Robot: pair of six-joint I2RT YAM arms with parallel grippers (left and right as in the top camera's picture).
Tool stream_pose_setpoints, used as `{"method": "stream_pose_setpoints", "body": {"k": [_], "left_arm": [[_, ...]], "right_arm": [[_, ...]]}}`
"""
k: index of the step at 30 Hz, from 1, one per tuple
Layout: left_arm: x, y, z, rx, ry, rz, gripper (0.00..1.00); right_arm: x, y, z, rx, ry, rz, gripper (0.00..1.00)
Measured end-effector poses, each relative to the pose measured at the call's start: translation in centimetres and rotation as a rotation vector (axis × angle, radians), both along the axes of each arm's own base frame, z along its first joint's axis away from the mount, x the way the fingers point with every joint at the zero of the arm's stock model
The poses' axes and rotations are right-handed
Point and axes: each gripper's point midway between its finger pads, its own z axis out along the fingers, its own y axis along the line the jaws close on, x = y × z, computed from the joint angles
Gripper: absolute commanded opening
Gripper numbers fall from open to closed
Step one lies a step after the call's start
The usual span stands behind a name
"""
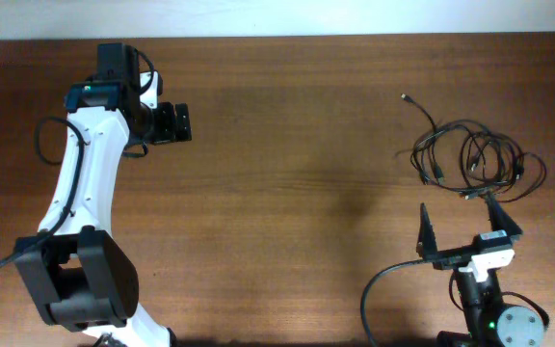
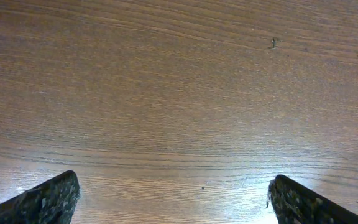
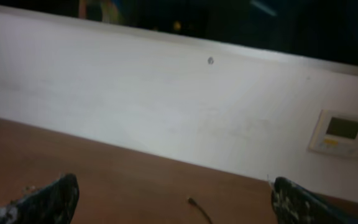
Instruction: Untangle cables
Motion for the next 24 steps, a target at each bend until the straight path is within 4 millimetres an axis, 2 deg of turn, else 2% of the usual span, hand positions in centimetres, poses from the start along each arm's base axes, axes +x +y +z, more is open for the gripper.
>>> {"method": "stream_pose_setpoints", "body": {"k": [2,3,7,8,11,12,20,24], "left_arm": [[0.0,0.0,0.0,0.000,0.001,0.000,0.99],[0.0,0.0,0.0,0.000,0.000,0.000,0.99],[0.0,0.0,0.0,0.000,0.000,0.000,0.99],[0.0,0.0,0.0,0.000,-0.001,0.000,0.99],[0.0,0.0,0.0,0.000,-0.002,0.000,0.99],[0.0,0.0,0.0,0.000,-0.001,0.000,0.99],[0.0,0.0,0.0,0.000,-0.001,0.000,0.99],[0.0,0.0,0.0,0.000,-0.001,0.000,0.99]], "right_arm": [[0.3,0.0,-0.9,-0.006,-0.038,0.000,0.98],[0.6,-0.1,-1.8,-0.003,-0.017,0.000,0.98],[0.8,-0.1,-3.1,0.004,0.034,0.000,0.98],[0.9,-0.1,-3.8,0.008,0.064,0.001,0.98],[1.1,-0.1,-7.5,0.030,0.222,0.000,0.98],[1.1,-0.1,-8.1,0.033,0.246,0.000,0.98],[1.3,-2.4,-8.3,-0.027,0.243,-0.137,0.98],[1.3,-3.8,-8.3,-0.002,0.245,-0.215,0.98]]}}
